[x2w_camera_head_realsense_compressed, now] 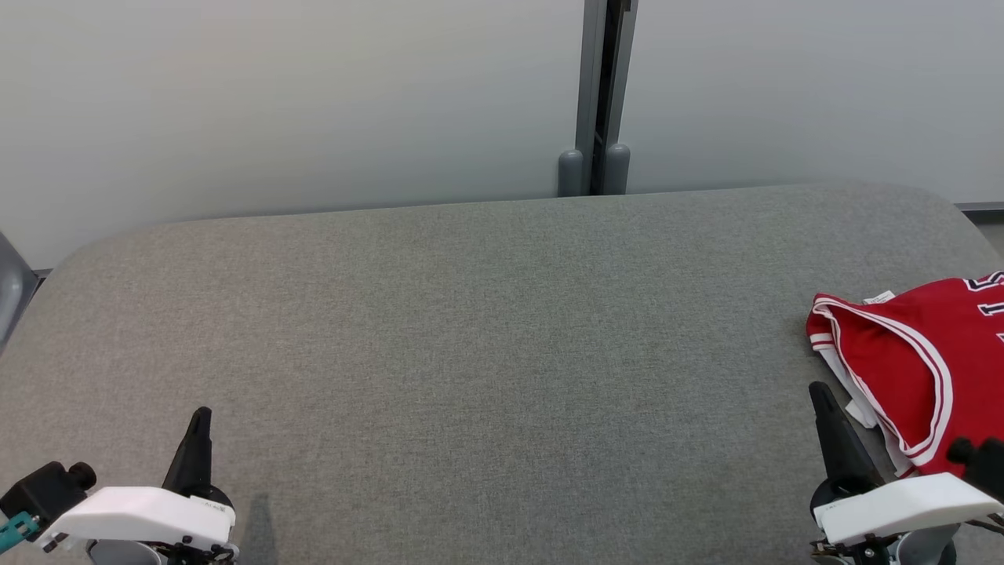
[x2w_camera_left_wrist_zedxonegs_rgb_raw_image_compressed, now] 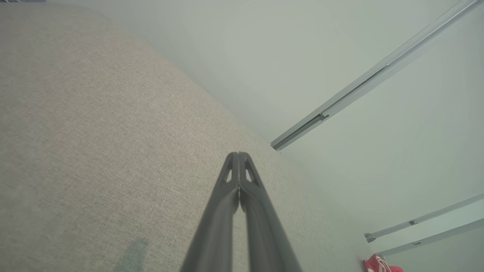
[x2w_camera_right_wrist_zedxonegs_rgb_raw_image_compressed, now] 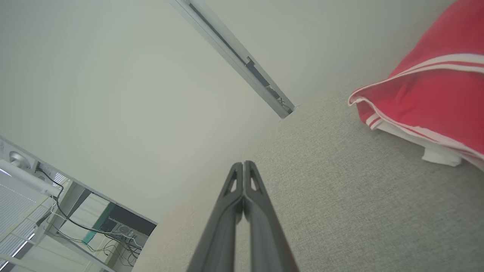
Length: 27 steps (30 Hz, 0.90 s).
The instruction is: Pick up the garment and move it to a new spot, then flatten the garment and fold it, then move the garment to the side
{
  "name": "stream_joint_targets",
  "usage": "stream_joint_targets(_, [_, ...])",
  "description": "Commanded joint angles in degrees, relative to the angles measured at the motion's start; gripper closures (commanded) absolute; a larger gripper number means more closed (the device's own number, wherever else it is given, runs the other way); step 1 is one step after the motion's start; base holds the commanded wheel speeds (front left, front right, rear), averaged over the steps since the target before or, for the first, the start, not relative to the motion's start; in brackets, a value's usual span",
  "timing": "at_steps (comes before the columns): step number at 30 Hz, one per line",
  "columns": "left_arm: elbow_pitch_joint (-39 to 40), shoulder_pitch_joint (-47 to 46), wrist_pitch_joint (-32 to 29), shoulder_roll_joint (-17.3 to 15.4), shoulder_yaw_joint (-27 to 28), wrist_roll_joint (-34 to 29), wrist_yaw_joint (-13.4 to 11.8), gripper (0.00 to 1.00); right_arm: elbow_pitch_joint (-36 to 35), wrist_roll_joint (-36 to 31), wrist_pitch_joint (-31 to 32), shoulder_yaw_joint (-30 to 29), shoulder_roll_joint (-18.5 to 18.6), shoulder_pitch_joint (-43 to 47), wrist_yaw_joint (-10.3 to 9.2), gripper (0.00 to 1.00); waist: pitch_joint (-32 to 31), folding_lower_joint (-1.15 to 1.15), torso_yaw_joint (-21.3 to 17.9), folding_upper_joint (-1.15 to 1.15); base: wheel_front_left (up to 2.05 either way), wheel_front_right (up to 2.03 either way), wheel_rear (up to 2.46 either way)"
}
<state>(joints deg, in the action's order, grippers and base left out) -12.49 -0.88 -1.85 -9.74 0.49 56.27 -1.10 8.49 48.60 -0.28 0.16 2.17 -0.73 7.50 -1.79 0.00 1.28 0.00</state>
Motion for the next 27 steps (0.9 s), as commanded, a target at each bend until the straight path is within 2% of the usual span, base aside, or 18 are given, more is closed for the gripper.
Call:
stream_joint_targets(1, [0.3,-2.2,-0.4,-0.2,1.0,1.4,0.5,1.0,-0.1,2.0,-0.4,-0.1,0.5,-1.6,0.0,1.0,0.0,0.0,0.0,0.0,0.0,0.0,0.0])
stream_joint_targets(27, [-2.4,-5.6,-5.2,2.4,6.8,14.9,3.9,1.0,4.0,19.4,-0.7,0.9,0.7,-5.3,0.0,1.0,0.8,0.0,-0.4,0.0,0.0,0.0,0.0])
